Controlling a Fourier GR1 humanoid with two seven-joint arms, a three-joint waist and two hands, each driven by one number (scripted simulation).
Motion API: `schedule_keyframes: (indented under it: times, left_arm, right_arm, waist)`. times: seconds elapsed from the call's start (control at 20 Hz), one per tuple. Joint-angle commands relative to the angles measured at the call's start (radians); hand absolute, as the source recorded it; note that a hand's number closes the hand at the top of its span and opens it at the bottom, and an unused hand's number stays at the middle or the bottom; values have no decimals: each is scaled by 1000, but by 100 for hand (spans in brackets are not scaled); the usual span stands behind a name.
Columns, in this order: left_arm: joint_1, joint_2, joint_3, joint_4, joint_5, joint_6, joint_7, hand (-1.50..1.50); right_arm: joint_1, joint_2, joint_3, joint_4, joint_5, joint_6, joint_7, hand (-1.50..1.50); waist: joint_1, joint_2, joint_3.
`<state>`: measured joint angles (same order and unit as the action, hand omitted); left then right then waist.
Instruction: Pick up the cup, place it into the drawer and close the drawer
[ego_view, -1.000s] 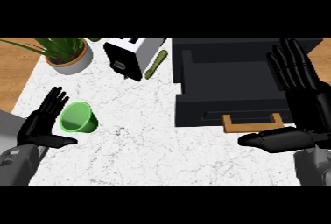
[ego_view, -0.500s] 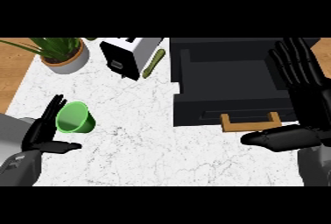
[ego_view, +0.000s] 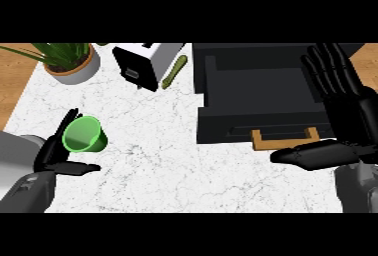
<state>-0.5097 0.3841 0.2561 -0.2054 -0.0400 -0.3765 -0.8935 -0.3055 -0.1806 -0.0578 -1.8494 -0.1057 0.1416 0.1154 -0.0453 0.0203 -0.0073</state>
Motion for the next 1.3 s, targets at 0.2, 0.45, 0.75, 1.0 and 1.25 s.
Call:
schedule_keyframes:
  times: [0.2, 0.45, 0.75, 1.0, 1.25]
  left_arm:
    - [-8, -39, -3, 25, -9, -73, -123, -150]
    - [-37, -32, 4, 31, 13, -213, -82, -150]
    - [-29, -65, -8, -51, -7, -60, -215, 150]
    - [-37, -88, 32, -53, 0, 172, -263, 150]
    - [20, -236, 150, -74, 96, 444, -334, 150]
  right_arm:
    - [1, -26, -36, 2, -27, 26, -15, -150]
    - [0, -21, -28, -6, -22, 16, 12, -150]
    - [4, -43, -35, 5, -22, 42, -5, -150]
    - [-9, -40, -51, 11, -42, 35, 11, -150]
    - [9, -53, -83, -26, -66, 32, 33, -150]
  waist:
    - [-11, 3, -1]
    - [-6, 1, -1]
    - [-4, 1, 0]
    - [-2, 1, 1]
    - [9, -10, 2]
